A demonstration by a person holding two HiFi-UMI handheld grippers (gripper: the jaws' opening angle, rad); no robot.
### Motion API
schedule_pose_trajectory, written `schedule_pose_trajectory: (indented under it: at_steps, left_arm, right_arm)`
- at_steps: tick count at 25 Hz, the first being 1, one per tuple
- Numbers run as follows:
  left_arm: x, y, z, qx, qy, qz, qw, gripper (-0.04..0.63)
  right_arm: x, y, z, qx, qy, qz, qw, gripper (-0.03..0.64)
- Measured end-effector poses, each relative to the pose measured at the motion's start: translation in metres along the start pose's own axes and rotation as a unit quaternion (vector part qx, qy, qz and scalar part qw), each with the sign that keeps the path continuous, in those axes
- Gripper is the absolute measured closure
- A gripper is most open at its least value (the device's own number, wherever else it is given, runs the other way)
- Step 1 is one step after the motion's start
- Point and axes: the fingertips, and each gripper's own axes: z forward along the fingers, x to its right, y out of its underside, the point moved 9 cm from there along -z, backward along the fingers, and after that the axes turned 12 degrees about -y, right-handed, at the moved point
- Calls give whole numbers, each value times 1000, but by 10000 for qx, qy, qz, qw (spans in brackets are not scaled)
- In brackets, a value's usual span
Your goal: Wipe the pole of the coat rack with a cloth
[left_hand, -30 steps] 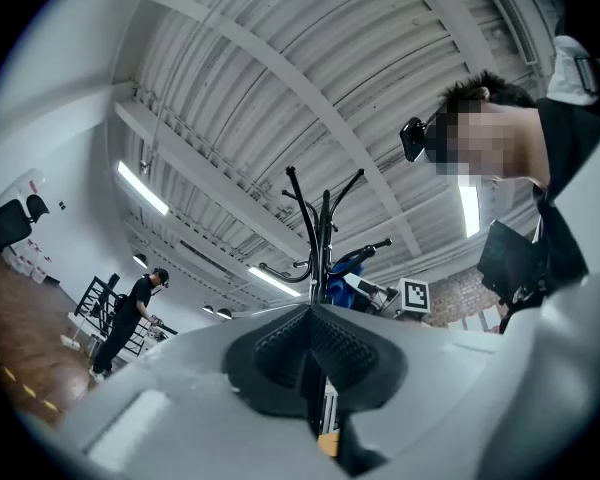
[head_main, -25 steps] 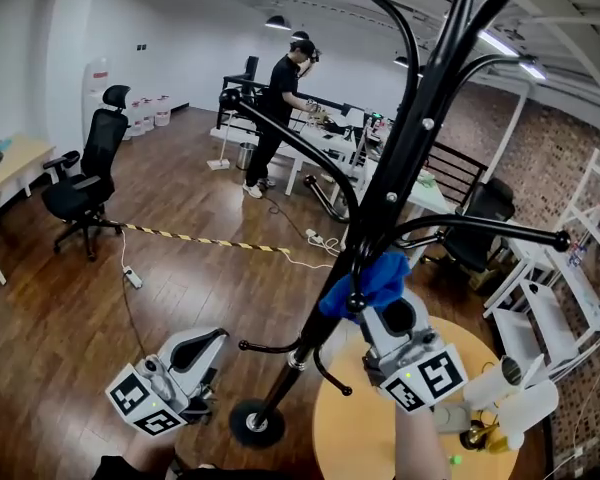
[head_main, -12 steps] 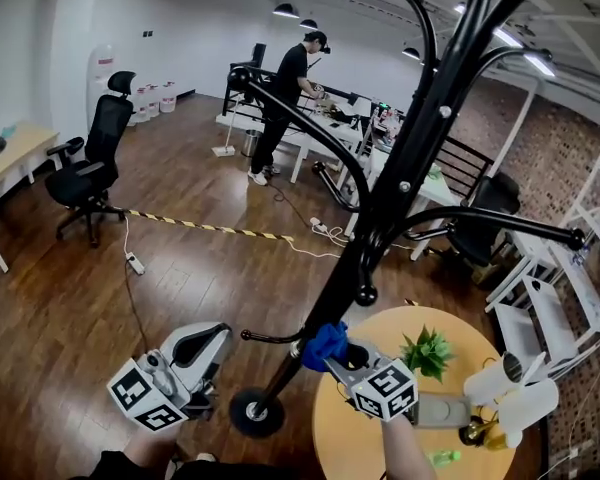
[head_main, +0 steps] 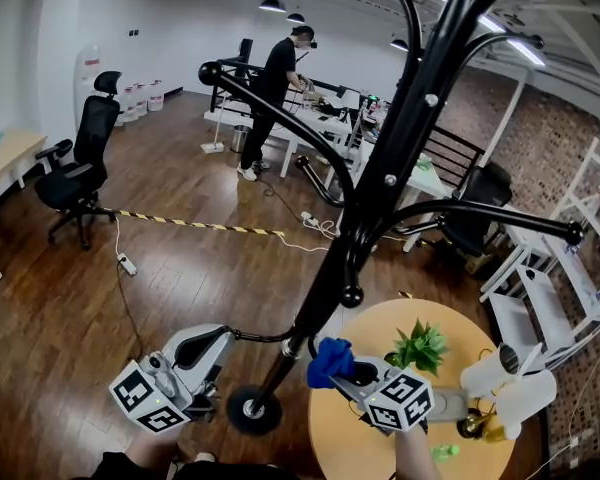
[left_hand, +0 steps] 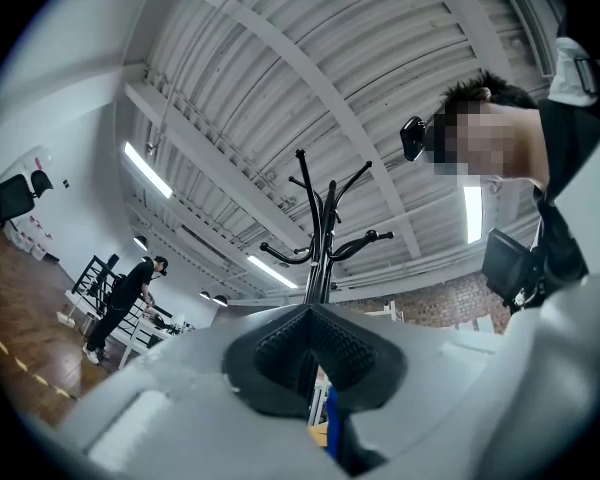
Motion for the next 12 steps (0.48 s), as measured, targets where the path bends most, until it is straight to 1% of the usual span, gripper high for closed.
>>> schedule_pose_trajectory:
  at_steps: [4,6,12]
  left_arm:
    - [-2,0,1,2,-37,12,10000,593]
    - [-2,0,-1,-9,-64,23,10000,593]
    - [-7,-4,-12,25,-252,92,9996,594]
  right_arm:
    - [12,5,-4,383,64,231,9990,528]
    - [18,7,4,571,69,231,9981,528]
    - [24,0,39,963,323,-198,9946,528]
